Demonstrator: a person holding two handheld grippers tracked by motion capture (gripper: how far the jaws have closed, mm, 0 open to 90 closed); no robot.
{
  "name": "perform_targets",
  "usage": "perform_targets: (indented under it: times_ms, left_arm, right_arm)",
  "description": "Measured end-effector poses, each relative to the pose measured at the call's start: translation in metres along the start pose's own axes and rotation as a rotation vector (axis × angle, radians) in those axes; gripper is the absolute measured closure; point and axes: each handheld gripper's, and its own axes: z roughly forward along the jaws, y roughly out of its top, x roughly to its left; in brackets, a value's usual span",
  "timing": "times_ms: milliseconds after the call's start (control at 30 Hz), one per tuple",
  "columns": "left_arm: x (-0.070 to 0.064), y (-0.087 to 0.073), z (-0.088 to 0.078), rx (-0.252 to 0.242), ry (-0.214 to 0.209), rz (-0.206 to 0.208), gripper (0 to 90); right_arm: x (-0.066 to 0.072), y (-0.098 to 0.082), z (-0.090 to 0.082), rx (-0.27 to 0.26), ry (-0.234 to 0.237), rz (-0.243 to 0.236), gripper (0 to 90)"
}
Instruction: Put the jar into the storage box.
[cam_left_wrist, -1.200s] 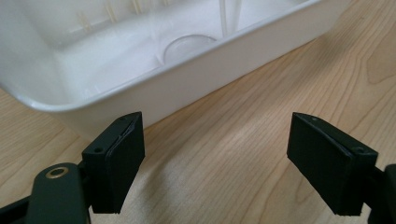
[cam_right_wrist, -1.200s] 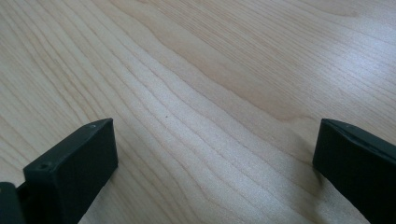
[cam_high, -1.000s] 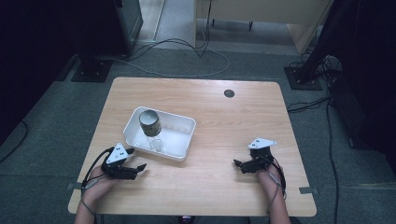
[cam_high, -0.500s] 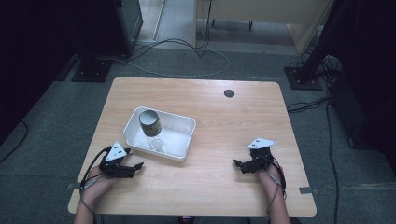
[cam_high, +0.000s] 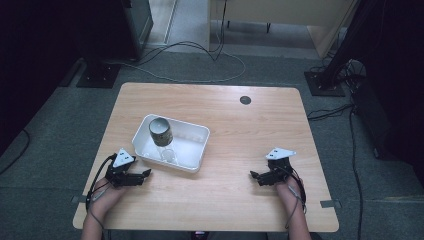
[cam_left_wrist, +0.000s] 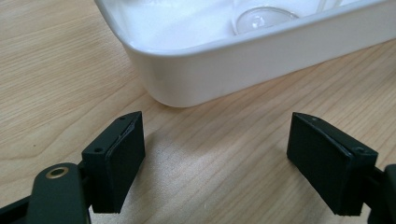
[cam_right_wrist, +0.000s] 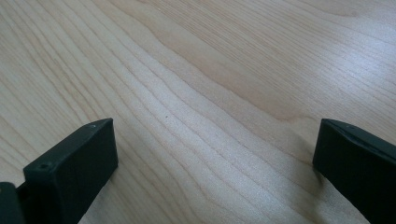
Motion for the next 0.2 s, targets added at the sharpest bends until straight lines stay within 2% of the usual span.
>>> perform_targets:
  times_ms: [200]
  left_arm:
    - [0.0000,0.0000,0.0000,0.000,0.002,-0.001,19.0]
  right_arm:
    - [0.0000,0.0000,0.0000,0.000,0.000,0.000,0.0]
